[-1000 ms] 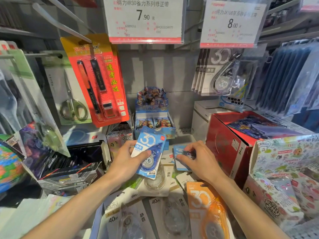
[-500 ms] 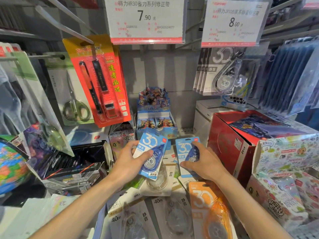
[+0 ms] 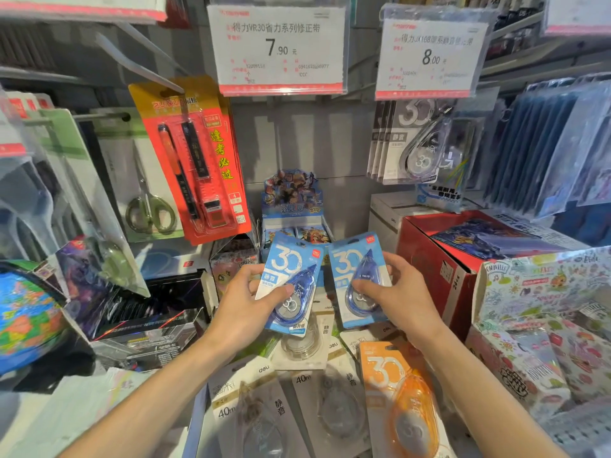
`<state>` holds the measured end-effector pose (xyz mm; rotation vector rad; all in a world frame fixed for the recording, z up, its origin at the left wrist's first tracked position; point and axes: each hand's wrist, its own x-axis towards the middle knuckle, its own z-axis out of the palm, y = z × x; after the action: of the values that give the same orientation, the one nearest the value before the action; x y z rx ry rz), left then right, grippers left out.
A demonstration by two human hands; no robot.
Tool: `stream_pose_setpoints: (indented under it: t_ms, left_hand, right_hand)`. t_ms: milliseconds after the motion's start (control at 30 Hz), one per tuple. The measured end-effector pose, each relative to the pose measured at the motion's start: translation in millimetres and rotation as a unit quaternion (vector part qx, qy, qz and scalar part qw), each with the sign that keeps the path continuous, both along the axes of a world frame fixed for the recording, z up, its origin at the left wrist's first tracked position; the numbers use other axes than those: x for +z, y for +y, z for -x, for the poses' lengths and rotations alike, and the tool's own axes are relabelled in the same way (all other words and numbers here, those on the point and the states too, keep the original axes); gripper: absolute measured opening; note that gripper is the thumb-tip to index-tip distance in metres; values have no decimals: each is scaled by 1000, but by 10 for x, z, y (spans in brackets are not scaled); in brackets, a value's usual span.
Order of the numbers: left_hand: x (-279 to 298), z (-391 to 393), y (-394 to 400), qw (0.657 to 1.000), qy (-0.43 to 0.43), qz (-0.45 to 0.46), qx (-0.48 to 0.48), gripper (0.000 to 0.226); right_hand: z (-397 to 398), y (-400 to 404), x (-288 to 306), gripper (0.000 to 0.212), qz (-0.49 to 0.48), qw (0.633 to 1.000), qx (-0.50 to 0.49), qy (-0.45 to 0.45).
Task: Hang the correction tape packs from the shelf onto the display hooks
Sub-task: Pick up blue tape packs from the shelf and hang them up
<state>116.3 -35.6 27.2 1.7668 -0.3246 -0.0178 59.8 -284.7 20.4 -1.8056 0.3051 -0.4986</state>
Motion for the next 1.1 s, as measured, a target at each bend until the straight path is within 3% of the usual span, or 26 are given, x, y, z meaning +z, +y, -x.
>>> stream_pose_setpoints:
  t_ms: [67, 133, 533, 1100]
  left_hand:
    - [66, 85, 25, 1000, -14, 11, 5, 35]
    - [138, 180, 60, 999, -28, 28, 11, 35]
    - [664, 768, -34, 987, -96, 128, 14, 37]
    - [1056, 1587, -1483, 969, -171, 142, 104, 37]
  right_hand:
    - [47, 53, 64, 52, -22, 999, 19, -20]
    - [119, 113, 153, 46, -34, 998, 43, -34]
    - [691, 117, 784, 40, -52, 988, 93, -109]
    - [1195, -1410, 1050, 37, -70, 966, 183, -166]
